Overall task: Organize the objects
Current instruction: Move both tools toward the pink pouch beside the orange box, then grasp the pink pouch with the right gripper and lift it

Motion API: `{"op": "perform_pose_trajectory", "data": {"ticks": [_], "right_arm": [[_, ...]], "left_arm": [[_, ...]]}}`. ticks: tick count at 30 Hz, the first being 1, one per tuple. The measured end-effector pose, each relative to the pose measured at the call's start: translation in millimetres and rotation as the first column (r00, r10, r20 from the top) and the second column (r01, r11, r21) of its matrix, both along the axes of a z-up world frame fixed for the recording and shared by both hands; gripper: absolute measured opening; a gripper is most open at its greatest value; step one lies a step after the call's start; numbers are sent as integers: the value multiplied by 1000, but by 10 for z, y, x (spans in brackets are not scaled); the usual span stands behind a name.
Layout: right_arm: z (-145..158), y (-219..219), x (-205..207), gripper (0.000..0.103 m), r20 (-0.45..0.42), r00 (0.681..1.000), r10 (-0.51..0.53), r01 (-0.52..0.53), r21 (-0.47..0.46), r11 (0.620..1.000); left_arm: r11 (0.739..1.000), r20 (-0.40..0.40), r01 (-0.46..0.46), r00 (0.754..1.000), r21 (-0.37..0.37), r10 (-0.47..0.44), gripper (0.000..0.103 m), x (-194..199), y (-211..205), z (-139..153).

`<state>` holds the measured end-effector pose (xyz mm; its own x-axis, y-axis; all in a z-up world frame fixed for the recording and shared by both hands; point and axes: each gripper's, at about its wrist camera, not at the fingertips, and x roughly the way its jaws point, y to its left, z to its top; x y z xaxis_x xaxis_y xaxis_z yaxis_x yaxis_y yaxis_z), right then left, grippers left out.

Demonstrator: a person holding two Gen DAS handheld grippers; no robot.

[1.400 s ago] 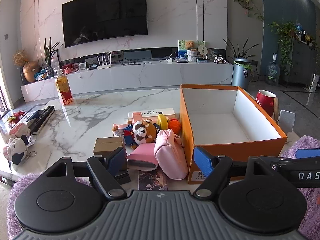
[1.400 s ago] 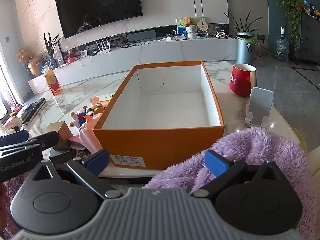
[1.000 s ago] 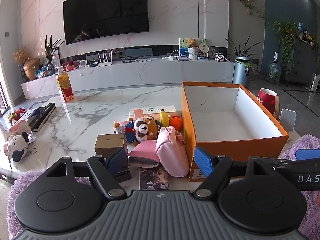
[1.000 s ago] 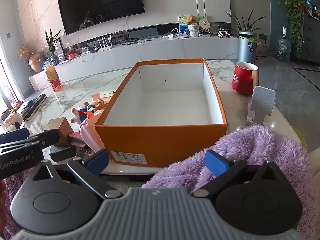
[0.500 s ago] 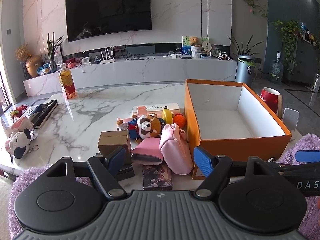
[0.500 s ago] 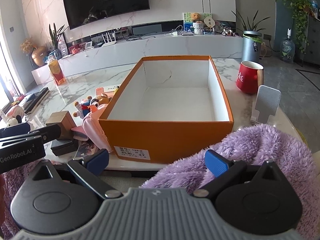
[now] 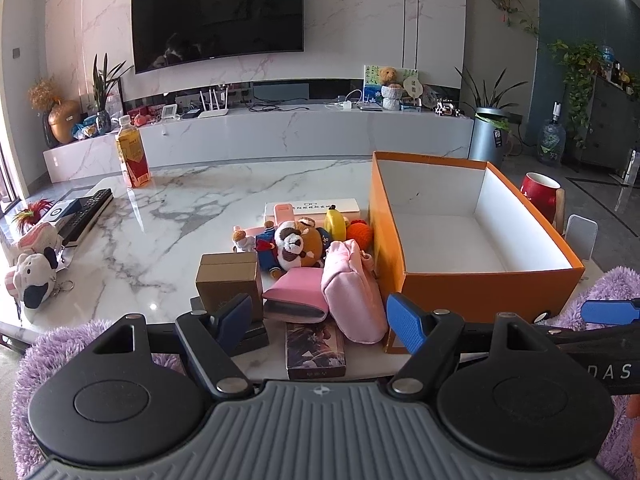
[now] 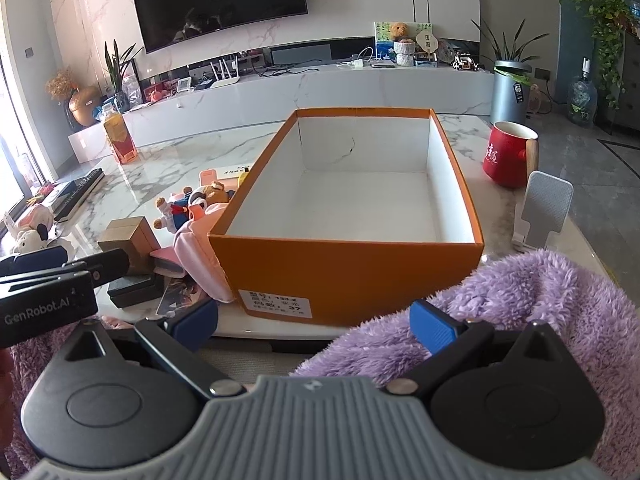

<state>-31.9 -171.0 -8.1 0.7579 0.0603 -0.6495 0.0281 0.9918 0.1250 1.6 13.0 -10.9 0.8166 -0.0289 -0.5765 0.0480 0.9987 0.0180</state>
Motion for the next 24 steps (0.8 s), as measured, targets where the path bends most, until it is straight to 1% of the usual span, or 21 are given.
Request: {"op": "perform_pose_trajectory", "data": {"ticks": [2, 3, 5, 6, 8, 9, 10, 12, 13, 14, 16, 17, 19, 21, 23, 24], "right_arm": [[-1, 12, 25, 101, -2, 1000, 8, -8, 2, 1000], [2, 22, 40, 100, -1, 1000, 15, -15, 1, 1000], [9, 55, 78, 91, 2, 1000, 29, -29, -6, 1000], [12, 73, 101, 89, 1, 999, 38, -38, -10, 999], [17, 111, 155, 81, -4, 998, 61, -61, -14, 998], [23, 133, 185, 78, -5, 997, 74, -74, -16, 997], [36, 156, 216, 73, -7, 996, 89, -89, -20, 996], [79, 204, 285, 69, -6, 993, 117, -117, -26, 993], [112, 233, 325, 64, 1, 991, 133, -133, -30, 991], [146, 268, 364, 60, 6, 989, 151, -151, -34, 988], [216, 345, 466, 57, 8, 981, 192, -191, -43, 981], [247, 393, 525, 54, 8, 976, 217, -216, -44, 975], [293, 497, 656, 48, -8, 965, 263, -263, -47, 964], [335, 594, 824, 44, -31, 953, 300, -301, -39, 953], [353, 688, 997, 40, -61, 946, 318, -321, -33, 947], [353, 731, 1085, 40, -78, 942, 327, -330, -32, 943]], "left_arm": [[1000, -6, 7, 1000, -1, -7, 87, 21, 23, -2], [1000, -11, 12, 1000, -4, -12, 84, 35, 36, 0], [1000, -16, 23, 1000, -14, -23, 80, 66, 66, 6], [999, -17, 31, 999, -22, -32, 77, 86, 84, 16], [998, -21, 47, 999, -32, -48, 71, 129, 113, 33], [998, -24, 56, 998, -34, -57, 67, 154, 124, 38], [997, -30, 66, 997, -33, -67, 62, 186, 137, 41], [995, -40, 95, 995, -31, -96, 56, 242, 162, 52], [994, -47, 106, 993, -30, -107, 51, 275, 175, 59], [992, -55, 118, 991, -32, -120, 49, 314, 192, 67], [989, -74, 140, 987, -41, -143, 39, 401, 235, 86], [988, -81, 148, 985, -44, -151, 37, 440, 263, 87], [986, -90, 164, 982, -31, -166, 33, 514, 307, 87], [983, -101, 185, 978, -9, -185, 30, 581, 335, 72], [977, -121, 214, 970, -8, -213, 26, 649, 367, 42], [973, -133, 231, 964, -16, -231, 23, 685, 385, 21]]}}
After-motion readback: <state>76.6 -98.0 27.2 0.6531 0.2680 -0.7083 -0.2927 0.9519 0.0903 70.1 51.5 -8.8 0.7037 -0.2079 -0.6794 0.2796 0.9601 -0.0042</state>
